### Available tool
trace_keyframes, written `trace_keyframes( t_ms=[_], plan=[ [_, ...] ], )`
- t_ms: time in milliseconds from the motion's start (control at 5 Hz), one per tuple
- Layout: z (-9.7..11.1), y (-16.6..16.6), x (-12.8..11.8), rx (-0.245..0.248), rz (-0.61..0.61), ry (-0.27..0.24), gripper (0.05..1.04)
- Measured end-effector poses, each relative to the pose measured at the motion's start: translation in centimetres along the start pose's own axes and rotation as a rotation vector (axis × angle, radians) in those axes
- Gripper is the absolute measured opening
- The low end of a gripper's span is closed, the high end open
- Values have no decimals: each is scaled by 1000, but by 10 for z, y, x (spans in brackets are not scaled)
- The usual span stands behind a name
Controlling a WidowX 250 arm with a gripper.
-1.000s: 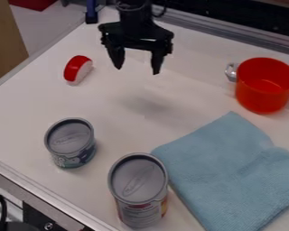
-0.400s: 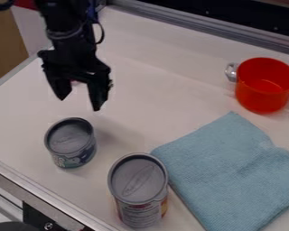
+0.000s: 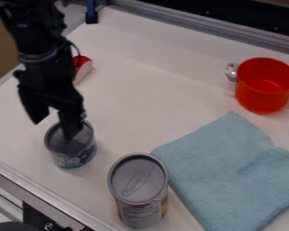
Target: Move the can to the top side of the table
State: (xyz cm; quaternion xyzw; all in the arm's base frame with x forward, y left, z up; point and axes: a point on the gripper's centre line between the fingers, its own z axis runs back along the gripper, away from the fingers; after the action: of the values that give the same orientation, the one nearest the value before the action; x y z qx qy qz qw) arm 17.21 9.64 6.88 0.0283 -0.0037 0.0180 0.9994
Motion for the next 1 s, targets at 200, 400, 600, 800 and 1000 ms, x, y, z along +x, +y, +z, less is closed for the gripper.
trace_keyframes(
  t_ms=[200,400,600,800,1000],
  plan=[
    [-5,4,-14,-6,-56,46,997],
    [-11,2,-26,6,-89,52,997],
    [-15,1,-27,11,-100,79,997],
    [-19,2,-23,25,-83,61,997],
    [-25,0,-22,32,-77,66,997]
  ],
)
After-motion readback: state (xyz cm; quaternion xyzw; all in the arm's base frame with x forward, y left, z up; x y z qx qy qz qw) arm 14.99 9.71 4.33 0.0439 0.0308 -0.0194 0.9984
